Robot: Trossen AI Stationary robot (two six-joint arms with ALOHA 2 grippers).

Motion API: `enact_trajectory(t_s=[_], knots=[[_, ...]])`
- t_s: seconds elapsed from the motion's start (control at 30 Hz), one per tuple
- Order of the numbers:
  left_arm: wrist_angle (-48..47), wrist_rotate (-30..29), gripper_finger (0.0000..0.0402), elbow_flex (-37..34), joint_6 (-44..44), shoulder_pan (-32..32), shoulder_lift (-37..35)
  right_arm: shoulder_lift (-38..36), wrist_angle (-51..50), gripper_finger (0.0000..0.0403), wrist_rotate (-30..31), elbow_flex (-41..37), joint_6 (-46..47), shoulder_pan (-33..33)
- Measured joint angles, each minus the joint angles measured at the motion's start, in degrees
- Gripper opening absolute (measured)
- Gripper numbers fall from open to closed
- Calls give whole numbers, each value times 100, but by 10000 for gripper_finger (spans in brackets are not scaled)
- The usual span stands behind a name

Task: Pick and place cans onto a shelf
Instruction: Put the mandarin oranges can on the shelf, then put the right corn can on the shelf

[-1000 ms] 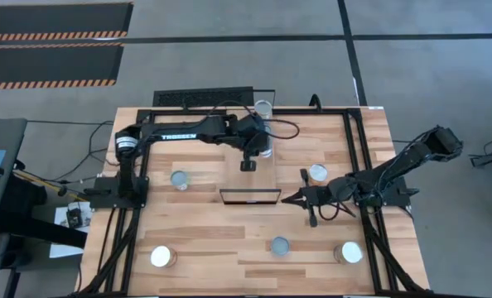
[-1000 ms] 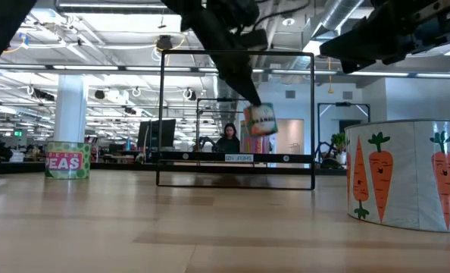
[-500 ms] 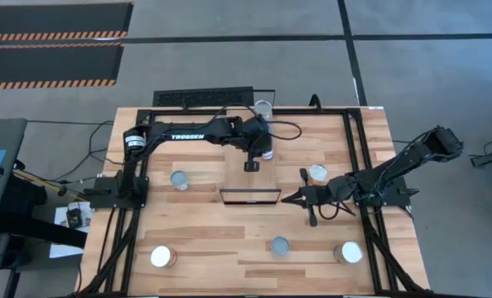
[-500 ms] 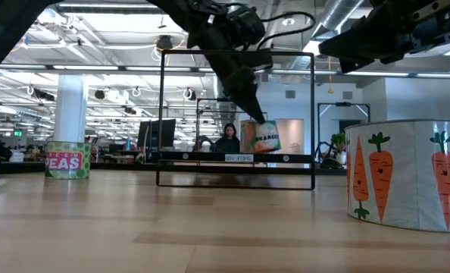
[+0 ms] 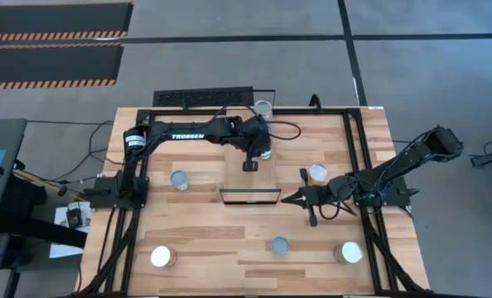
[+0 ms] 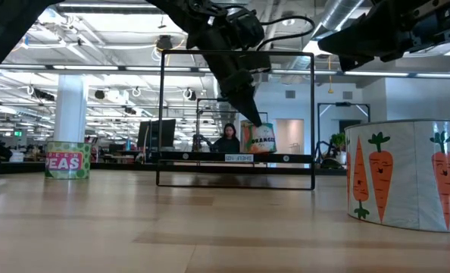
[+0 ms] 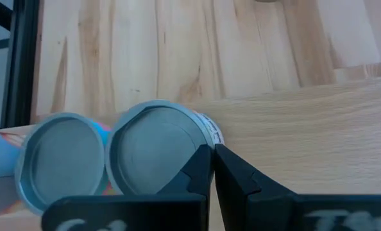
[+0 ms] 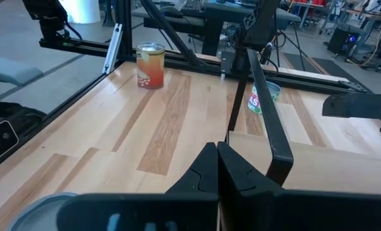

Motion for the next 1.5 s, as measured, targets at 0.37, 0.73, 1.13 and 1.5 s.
enact_trajectory(t_s=[0.37,0.73,1.13,1.5], knots=[[22,-13,49,0,2,2,0,0,5,8,0,0,2,0],[276,378,51,-103,40,39,-824,-182,20,22,1,2,9,2],[3975,1481,4,-3470,-932,100,-2790,-1011,-1345,11,203,212,154,-4],[6394,1258,2,-6158,-1504,179,-4177,-1097,-6571,43,795,1862,2704,-355]])
